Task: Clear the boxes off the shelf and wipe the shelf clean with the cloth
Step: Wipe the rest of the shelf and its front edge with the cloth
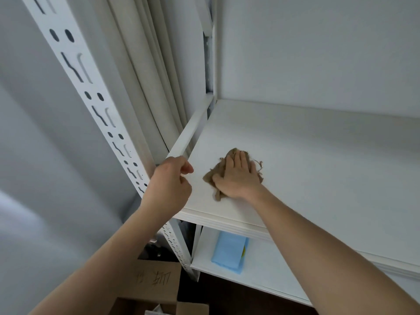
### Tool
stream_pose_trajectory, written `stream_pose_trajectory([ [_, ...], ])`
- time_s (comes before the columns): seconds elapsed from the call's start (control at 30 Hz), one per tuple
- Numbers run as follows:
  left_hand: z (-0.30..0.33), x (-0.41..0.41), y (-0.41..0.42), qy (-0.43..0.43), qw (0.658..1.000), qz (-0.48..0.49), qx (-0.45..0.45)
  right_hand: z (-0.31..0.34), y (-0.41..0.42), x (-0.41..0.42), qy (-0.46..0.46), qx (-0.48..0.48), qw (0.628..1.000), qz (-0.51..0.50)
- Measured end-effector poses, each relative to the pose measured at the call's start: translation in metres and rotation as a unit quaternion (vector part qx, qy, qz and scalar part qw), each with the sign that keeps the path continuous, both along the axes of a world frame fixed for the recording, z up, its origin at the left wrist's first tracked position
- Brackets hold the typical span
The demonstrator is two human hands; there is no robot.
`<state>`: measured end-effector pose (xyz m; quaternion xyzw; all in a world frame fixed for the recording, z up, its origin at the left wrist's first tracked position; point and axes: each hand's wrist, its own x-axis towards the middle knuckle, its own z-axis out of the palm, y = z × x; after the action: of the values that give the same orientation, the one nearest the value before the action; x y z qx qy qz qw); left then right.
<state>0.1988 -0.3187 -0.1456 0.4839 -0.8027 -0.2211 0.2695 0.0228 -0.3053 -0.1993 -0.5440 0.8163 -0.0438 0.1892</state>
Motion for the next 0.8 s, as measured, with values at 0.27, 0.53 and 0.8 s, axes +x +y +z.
stream_pose_trajectory([
  [0.27,-0.009,0.016,0.005,-0.266,0.947,-0.096,-0.154,-0.011,0.039,-0.029,0.059,-0.066,0.973,0.213],
  [0.53,-0.043,0.039,0.005,-0.333,0.921,-0.127,-0.159,-0.013,-0.011,0.008,0.047,-0.064,0.978,0.194],
  [0.8,-0.042,0.046,0.006,-0.203,0.942,-0.139,-0.229,-0.01,0.043,0.002,0.043,-0.071,0.905,0.416],
])
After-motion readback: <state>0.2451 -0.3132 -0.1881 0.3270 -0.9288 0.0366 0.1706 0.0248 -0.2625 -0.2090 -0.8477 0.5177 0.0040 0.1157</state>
